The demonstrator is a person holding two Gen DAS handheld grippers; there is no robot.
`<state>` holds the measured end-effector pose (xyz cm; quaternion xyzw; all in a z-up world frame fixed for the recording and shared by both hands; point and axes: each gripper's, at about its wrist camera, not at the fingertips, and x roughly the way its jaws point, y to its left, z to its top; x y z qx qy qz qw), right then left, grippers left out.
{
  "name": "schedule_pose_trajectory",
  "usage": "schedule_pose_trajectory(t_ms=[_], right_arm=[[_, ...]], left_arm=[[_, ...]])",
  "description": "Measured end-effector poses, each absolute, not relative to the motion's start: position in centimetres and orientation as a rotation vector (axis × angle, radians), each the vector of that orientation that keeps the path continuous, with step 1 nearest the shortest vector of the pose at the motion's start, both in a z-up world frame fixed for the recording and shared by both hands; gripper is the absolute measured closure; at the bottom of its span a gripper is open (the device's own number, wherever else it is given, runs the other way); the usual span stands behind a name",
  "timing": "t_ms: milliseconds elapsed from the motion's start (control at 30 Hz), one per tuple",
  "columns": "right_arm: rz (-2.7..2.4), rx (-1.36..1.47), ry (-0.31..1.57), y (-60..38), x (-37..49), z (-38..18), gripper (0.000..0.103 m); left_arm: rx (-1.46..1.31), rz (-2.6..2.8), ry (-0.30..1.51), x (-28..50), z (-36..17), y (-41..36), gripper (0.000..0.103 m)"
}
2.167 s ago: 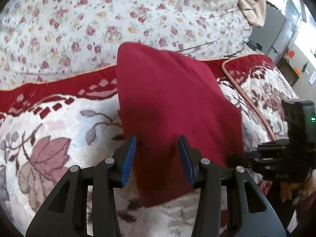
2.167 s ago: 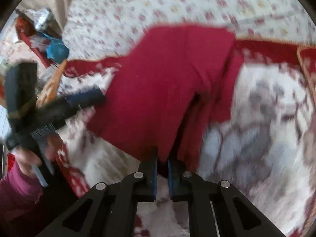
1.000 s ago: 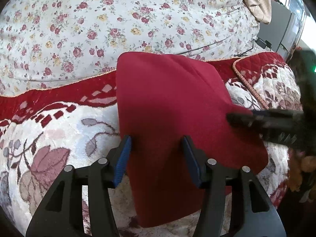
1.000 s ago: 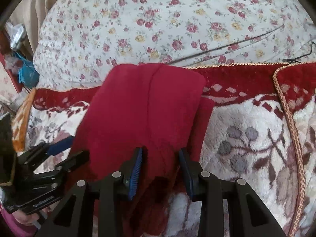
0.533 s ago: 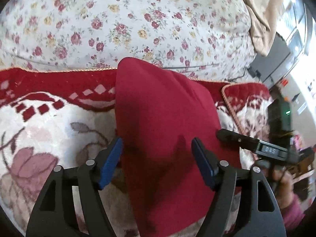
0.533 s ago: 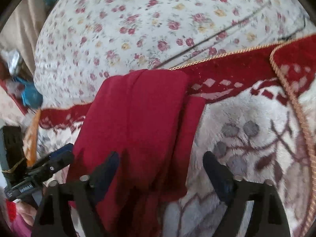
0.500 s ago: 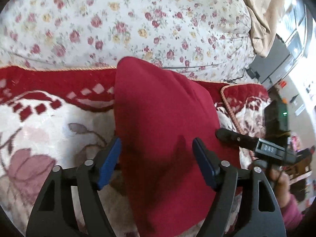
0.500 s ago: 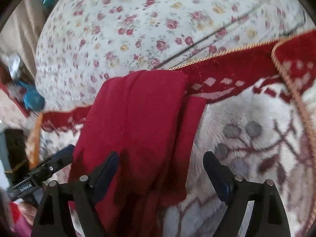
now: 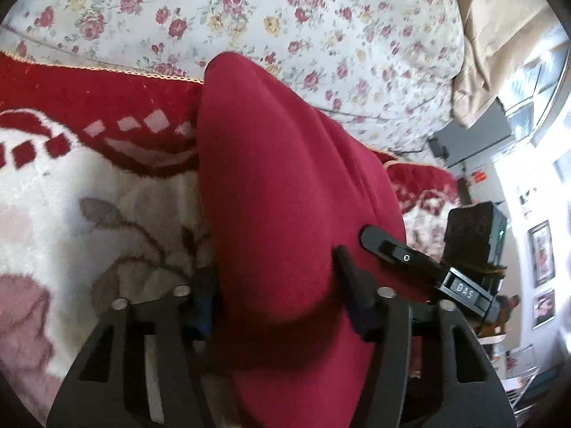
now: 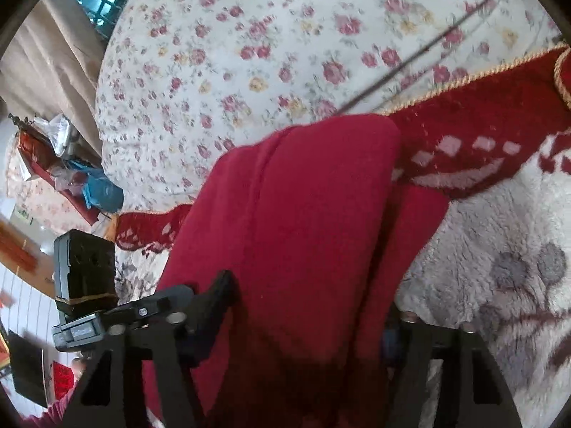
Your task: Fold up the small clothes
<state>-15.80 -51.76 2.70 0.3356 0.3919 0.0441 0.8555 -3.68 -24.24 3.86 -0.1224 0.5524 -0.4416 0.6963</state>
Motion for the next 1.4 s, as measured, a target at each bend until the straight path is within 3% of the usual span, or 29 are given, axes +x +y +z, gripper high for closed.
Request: schedule_pose_trajectory(t_ms=[67,233,400,500,533,733,867,1033,1200,1400], right_arm=[[0.118,0.734,0.814,-51.5,-16.1,3.8,0.052],[0.227,0.763,0.833,-47.9,-17.6,7.0,0.053],[0.294,0.847,0.907,-44.3,-18.3,5.2,0.053],[0.192,0.714,0.987,-43.0,-18.6,4.3,0.051],[0.167,0.666,0.983,-42.9,-19.0,4.7,0.046],[0.171,0.436,0.888,-40.7,-22.5,10.5,0.046],[0.252,0.249,0.859,-35.3,-23.5,12.1,0.061],[0.097,0.104,0.968,-33.7,-23.2,7.8,0.067],[0.045,0.138,0.941,-34.8,-24.1,6.3,0.068],[0.057,0.199,0.911,-34.6,-25.4,8.6,0.068]], left_arm=[[-0.277,-0.979,1.240,-4.5,5.4,-23.1,0.049],[-0.181,-0.900,1.231,-8.3,9.2,-18.6,0.049],[-0.135,-0.809,1.256,-10.5,8.2,-14.3,0.049],[-0.108,-0.758,1.267,-11.0,6.0,-13.2,0.047],[-0.102,-0.744,1.243,-11.2,5.9,-12.8,0.045],[-0.016,-0.672,1.070,-13.0,7.8,-12.3,0.045],[0.055,-0.652,0.990,-14.2,8.4,-12.7,0.043],[0.109,-0.616,0.911,-15.4,8.8,-13.2,0.043],[0.109,-0.601,0.883,-16.1,8.9,-13.2,0.043],[0.117,-0.588,0.857,-17.2,9.2,-13.4,0.043]])
